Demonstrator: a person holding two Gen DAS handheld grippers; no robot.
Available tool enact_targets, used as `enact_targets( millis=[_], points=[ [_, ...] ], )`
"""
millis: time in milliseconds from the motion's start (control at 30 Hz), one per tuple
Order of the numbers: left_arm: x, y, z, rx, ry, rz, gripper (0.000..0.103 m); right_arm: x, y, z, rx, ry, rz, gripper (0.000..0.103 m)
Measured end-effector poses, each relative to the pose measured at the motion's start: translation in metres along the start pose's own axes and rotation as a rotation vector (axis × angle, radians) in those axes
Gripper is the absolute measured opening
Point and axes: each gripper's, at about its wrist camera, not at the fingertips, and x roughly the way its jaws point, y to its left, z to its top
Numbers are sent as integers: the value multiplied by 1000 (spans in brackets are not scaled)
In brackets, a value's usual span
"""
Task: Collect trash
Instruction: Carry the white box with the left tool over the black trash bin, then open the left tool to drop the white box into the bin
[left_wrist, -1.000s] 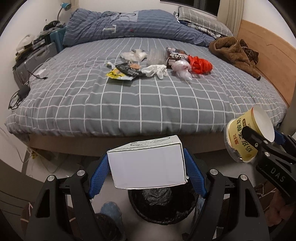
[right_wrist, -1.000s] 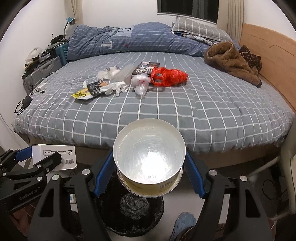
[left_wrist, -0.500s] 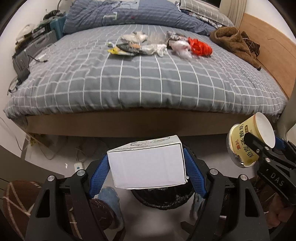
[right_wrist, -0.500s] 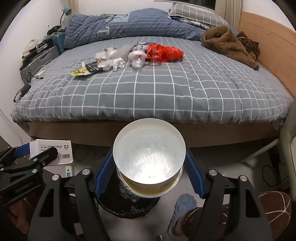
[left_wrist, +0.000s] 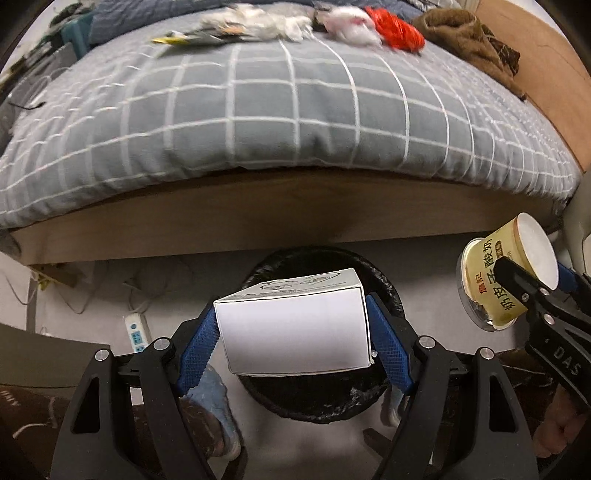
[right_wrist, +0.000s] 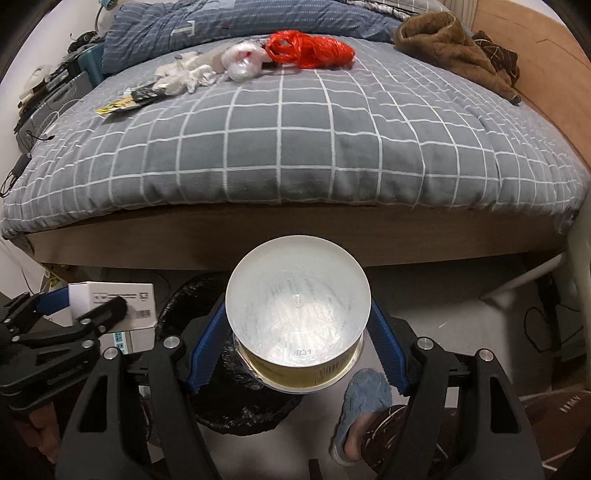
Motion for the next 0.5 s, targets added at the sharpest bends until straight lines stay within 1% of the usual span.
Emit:
enact_targets(
  millis=[167,300,500],
  points=[
    [27,-20,3,29,52,-6,75,9,-22,-7,41,30,-3,69],
    [38,-33,0,49,78,-15,75,14,-31,-13,51,46,-16,69],
    [56,-35,-6,54,113,-1,75,17,-39,-14,73,56,-17,69]
  ],
)
